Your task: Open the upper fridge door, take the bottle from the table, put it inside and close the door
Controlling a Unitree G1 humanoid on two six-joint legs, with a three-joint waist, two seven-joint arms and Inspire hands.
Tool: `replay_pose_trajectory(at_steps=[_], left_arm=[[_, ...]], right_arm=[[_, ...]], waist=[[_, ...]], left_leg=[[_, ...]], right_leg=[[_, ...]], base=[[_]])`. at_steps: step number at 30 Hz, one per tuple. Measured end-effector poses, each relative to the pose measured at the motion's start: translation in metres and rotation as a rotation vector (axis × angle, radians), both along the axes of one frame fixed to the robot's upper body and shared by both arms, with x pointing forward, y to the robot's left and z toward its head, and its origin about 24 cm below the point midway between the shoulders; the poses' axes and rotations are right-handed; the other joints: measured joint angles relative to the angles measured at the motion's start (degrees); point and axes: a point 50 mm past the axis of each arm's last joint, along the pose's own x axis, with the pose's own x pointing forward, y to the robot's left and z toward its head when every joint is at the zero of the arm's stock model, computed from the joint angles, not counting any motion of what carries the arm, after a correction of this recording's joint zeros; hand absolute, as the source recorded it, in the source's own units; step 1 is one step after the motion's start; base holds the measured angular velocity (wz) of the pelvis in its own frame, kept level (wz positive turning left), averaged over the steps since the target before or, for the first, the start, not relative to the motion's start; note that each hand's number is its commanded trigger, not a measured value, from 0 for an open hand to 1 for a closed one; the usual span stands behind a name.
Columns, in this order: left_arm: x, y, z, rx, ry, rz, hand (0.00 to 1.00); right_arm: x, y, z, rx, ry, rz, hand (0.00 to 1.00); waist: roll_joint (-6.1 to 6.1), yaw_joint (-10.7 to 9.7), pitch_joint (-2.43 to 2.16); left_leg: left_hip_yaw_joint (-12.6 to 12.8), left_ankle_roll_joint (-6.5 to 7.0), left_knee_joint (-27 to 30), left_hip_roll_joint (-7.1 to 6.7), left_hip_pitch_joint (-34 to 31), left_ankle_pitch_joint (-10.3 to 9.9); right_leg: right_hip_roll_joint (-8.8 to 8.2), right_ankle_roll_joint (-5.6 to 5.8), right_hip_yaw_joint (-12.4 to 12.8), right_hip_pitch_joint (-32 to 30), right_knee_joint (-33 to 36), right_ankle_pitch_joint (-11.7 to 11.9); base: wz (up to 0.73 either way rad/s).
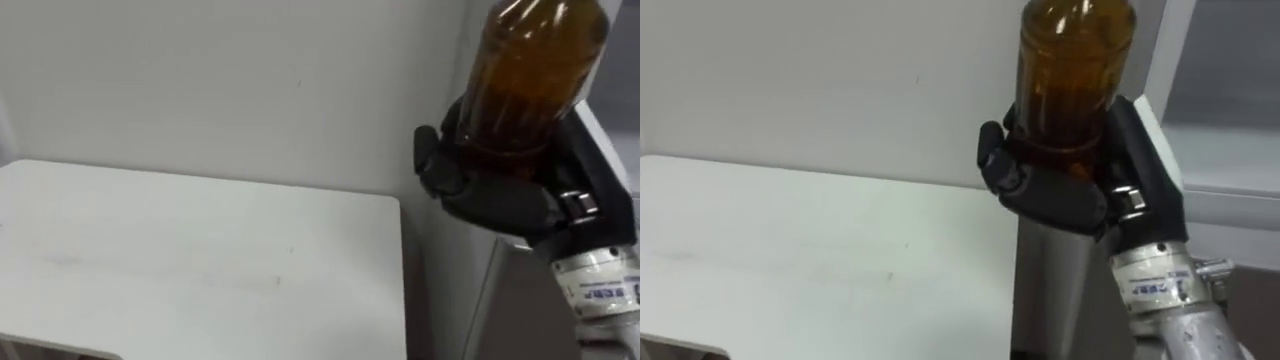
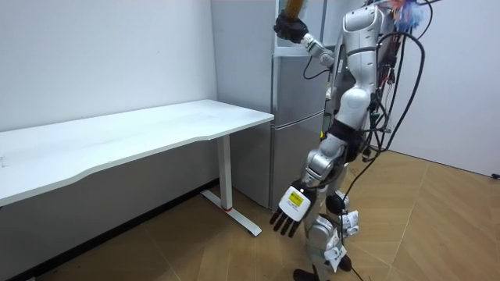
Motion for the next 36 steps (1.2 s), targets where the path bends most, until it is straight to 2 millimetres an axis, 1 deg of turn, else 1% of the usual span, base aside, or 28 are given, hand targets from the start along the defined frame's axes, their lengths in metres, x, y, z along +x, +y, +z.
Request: replay_pose_trajectory(at_steps=[3,4,6,11,13,14,15,19,22,26,29,36], left_arm=[[0.0,0.0,0.0,0.003,-0.003,0.001,0.0],[0.001,0.0,0.0,0.002,-0.007,0.0,0.0],[0.001,0.0,0.0,0.007,-0.011,0.003,0.0],[0.0,0.001,0.001,0.015,-0.018,0.008,0.0],[0.0,0.002,0.001,0.017,-0.022,0.02,0.0],[-0.002,0.002,0.001,0.017,-0.019,0.026,0.0],[-0.003,0.002,0.0,0.016,-0.014,0.028,0.0],[-0.007,0.001,0.0,0.022,-0.005,0.035,0.0],[-0.012,0.001,0.0,0.029,0.004,0.05,0.0],[-0.016,0.001,0.0,0.033,0.01,0.065,0.0],[-0.017,0.001,0.0,0.034,0.011,0.066,0.0],[-0.019,0.001,0.0,0.035,0.018,0.058,0.0]], right_arm=[[-0.005,-0.005,-0.002,0.004,0.005,-0.023,1.0],[-0.007,-0.008,-0.002,0.01,0.004,-0.04,1.0],[-0.009,-0.015,0.0,0.019,-0.007,-0.075,1.0],[-0.013,-0.029,0.002,0.039,-0.022,-0.138,1.0],[-0.015,-0.035,0.003,0.045,-0.024,-0.169,1.0],[-0.015,-0.038,0.003,0.055,-0.027,-0.19,1.0],[-0.016,-0.04,0.003,0.062,-0.03,-0.207,1.0],[-0.018,-0.045,0.001,0.078,-0.023,-0.244,1.0],[-0.02,-0.048,-0.003,0.081,-0.007,-0.265,1.0],[-0.022,-0.056,0.0,0.092,-0.021,-0.308,1.0],[-0.024,-0.061,0.002,0.098,-0.033,-0.333,1.0],[-0.024,-0.062,0.002,0.099,-0.035,-0.342,1.0]], waist=[[-0.14,-0.4,-0.05],[-0.05,-0.7,-0.03],[0.13,-1.8,-0.05],[0.68,-3.3,-0.3],[0.83,-3.8,-0.28],[0.95,-4.0,-0.17],[1.03,-4.5,-0.19],[0.99,-4.9,-0.14],[0.84,-5.5,-0.12],[0.61,-6.1,-0.17],[0.39,-6.0,-0.24],[0.27,-6.0,-0.24]], left_leg=[[1.0,-0.17,0.0,0.4,0.4,-0.4],[1.7,-0.22,0.0,0.56,0.7,-0.6],[2.2,-0.26,0.0,0.7,0.9,-0.8],[3.3,-0.5,-0.1,0.99,1.4,-0.9],[3.3,-0.63,-0.1,1.13,1.9,-1.0],[3.4,-0.74,-0.1,1.21,2.3,-1.1],[3.4,-0.81,-0.1,1.27,2.5,-1.2],[4.5,-0.99,-0.1,1.59,2.6,-1.4],[4.6,-1.03,0.0,1.67,2.5,-1.6],[4.8,-1.01,0.1,1.64,2.6,-1.7],[4.8,-1.02,0.1,1.65,2.6,-1.7],[4.8,-1.29,0.1,1.99,2.4,-1.8]], right_leg=[[0.41,-0.1,0.9,0.0,-0.1,0.2],[0.58,-0.13,1.8,-0.1,-0.1,0.2],[0.72,-0.2,2.2,-0.3,-0.1,0.2],[1.17,-0.31,3.5,-0.7,0.0,0.3],[1.29,-0.32,3.6,-0.2,0.0,0.3],[1.38,-0.32,3.7,0.1,0.0,0.3],[1.46,-0.32,3.8,0.3,0.0,0.3],[1.84,-0.35,5.1,0.1,0.0,0.3],[1.93,-0.36,5.2,0.0,0.0,0.3],[1.97,-0.41,5.4,-0.3,-0.3,0.3],[2.1,-0.59,5.4,-0.1,-0.9,0.4],[2.41,-0.6,5.3,0.0,-0.9,0.5]], base=[[-0.29],[-0.24],[-0.19],[-0.13],[-0.04],[0.0],[-0.03],[-0.14],[-0.06],[-0.01],[0.0],[0.0]])
